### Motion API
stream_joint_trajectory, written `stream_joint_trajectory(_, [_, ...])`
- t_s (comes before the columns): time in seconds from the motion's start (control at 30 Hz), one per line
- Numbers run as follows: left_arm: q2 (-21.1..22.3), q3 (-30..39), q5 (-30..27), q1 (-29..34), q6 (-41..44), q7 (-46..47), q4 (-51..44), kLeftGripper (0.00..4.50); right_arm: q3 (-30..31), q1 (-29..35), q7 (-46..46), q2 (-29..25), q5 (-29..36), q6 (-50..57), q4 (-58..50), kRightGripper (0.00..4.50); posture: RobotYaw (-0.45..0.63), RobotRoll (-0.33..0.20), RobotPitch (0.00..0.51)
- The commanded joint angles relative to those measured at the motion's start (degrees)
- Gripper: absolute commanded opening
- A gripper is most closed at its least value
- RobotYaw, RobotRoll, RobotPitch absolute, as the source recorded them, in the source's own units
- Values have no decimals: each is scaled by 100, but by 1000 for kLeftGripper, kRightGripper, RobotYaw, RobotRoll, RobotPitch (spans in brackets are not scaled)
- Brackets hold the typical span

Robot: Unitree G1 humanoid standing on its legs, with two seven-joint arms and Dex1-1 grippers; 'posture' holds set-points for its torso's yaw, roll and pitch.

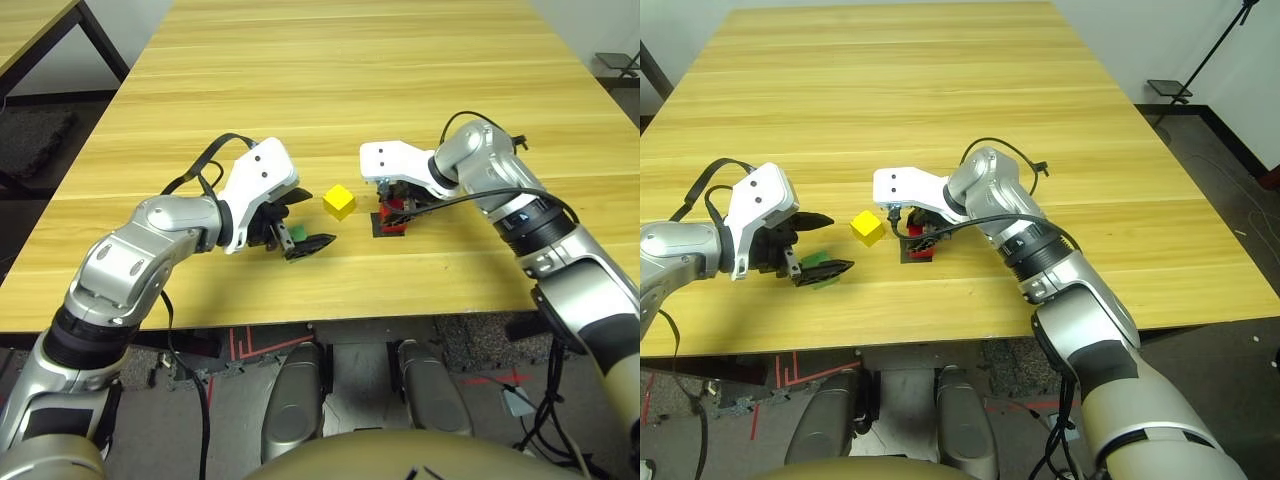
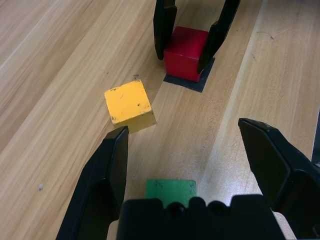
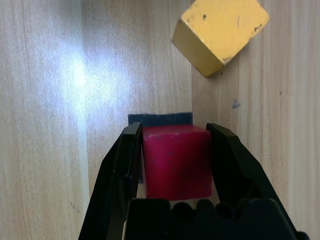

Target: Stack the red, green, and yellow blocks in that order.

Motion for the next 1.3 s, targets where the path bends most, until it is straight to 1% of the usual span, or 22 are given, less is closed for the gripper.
stream_joint_trajectory(0.03, [31,131,-56,115,127,72,-167,4500,123,-96,-27,49,116,-30,80,2162,509,-214,136])
stream_joint_trajectory(0.3, [41,238,-63,239,194,115,-261,4500,229,-103,-32,37,208,-52,129,2161,513,-208,138])
stream_joint_trajectory(0.63, [47,142,11,146,64,8,-90,4500,264,-2,-73,-97,230,24,-8,2160,481,-200,141])
stream_joint_trajectory(1.0, [49,95,57,102,-22,-88,11,4500,312,117,-125,-180,295,60,-126,2160,472,-194,145])
stream_joint_trajectory(1.07, [50,95,64,105,-20,-90,13,4500,313,137,-119,-177,347,51,-130,2880,473,-190,144])
stream_joint_trajectory(1.1, [58,92,69,107,-11,-90,8,4500,268,160,-145,-154,407,52,-135,3064,473,-190,144])
stream_joint_trajectory(1.17, [73,98,54,115,53,-73,-22,4500,151,208,-98,-163,587,-67,-157,3797,473,-185,140])
stream_joint_trajectory(1.23, [129,113,20,149,149,-79,-82,4500,-160,163,48,-249,932,-188,-137,4474,472,-177,135])
stream_joint_trajectory(1.3, [237,119,-6,200,248,-113,-136,4500,-438,54,230,-390,1270,-437,-74,4474,469,-173,131])
